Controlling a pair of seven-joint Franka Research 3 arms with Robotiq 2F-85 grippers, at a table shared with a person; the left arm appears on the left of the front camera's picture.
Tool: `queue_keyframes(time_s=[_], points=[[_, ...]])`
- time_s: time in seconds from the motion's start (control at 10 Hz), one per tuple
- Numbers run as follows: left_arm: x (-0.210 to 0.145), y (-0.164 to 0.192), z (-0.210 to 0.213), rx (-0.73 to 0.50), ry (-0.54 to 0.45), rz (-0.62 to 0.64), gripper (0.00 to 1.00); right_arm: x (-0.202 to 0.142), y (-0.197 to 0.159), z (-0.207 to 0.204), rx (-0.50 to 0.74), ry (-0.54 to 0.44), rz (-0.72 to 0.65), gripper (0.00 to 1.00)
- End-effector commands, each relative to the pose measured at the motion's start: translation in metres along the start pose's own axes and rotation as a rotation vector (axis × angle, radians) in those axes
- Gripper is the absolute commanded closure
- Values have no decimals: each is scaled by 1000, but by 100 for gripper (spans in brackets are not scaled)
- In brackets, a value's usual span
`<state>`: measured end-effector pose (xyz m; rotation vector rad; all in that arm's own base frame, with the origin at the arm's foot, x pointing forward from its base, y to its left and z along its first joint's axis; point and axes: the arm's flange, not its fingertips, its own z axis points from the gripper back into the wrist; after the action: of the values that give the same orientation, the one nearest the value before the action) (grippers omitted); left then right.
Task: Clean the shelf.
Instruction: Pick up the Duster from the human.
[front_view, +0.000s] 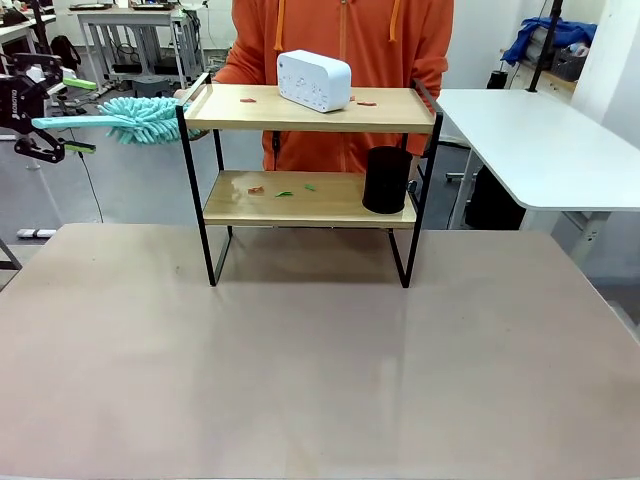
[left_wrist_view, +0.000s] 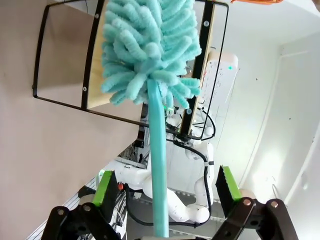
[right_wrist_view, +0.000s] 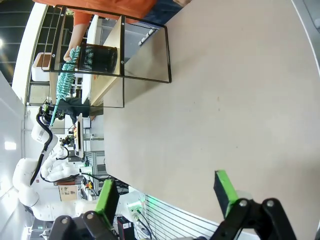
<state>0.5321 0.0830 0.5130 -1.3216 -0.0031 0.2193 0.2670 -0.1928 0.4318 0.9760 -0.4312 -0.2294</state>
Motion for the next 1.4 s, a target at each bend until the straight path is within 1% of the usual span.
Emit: queue_keyframes(time_s=[0.0,0.1,0.2,0.3,0.4,0.5,0.7,0.8,0.9,1.0,1.3], points=[[-6,-3,-5,9,25,19,0,1,0,-1,20,-12,27,0],[-6,-3,-5,1,33,20,0,1,0,-1,20,-12,27,0],[-6,-2,-7,12,7,23,0,1,0,-1,20,-12,27,0],[-5,0,-8,25,0,14,59,1,0,-1,20,-12,27,0],[-5,2,-10,24,0,17,58,1,0,-1,20,-12,27,0],[-4,2,-11,11,8,23,100,1,0,-1,20,-12,27,0],[-4,3,-14,5,16,21,100,1,0,-1,20,-12,27,0],[-4,3,-14,-11,19,21,85,1,0,-1,20,-12,27,0],[-5,4,-16,-12,23,18,95,1,0,-1,20,-12,27,0],[-4,4,-16,-9,23,14,100,1,0,-1,20,-12,27,0],[-5,4,-13,-4,4,9,100,1,0,-1,20,-12,27,0]])
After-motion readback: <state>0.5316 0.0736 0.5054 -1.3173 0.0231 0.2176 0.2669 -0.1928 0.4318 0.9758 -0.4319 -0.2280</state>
